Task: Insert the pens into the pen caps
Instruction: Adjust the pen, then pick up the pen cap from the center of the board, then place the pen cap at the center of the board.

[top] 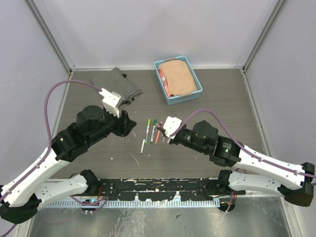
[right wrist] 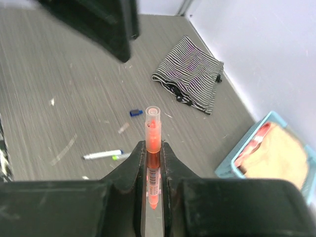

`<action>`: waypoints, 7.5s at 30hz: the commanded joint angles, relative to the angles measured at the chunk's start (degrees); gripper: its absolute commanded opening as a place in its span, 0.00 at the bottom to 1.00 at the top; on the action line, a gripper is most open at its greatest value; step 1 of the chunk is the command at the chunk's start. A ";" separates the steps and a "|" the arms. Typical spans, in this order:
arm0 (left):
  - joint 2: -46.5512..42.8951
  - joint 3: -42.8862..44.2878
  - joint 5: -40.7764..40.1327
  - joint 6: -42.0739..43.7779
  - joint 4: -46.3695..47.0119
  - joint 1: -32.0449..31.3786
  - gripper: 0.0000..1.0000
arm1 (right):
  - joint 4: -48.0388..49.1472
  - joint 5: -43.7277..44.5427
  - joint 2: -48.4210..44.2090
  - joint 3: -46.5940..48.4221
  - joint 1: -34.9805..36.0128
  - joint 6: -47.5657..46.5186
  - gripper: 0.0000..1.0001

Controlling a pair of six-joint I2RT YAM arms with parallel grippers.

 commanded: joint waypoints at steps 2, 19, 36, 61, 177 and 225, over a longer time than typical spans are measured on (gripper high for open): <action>2.85 5.44 -1.84 2.51 -4.73 0.13 0.55 | -7.35 -12.15 1.14 1.49 0.07 -25.73 0.02; 22.65 19.64 17.40 -2.04 -7.33 0.09 0.60 | -19.30 -4.41 6.24 0.92 5.81 -70.44 0.04; 28.37 14.46 25.68 -9.55 4.76 0.07 0.67 | -14.19 8.03 7.22 -0.71 9.91 -80.50 0.04; 29.01 10.44 29.93 -11.19 8.24 0.07 0.16 | -13.06 10.19 6.89 -0.56 10.09 -80.67 0.05; -12.19 -8.45 0.12 2.01 -10.80 20.95 0.00 | -20.57 5.29 75.65 46.21 -6.77 40.26 0.33; -8.20 -5.95 1.00 3.22 -8.75 20.98 0.00 | -14.58 -4.15 40.20 2.78 -1.74 26.59 0.22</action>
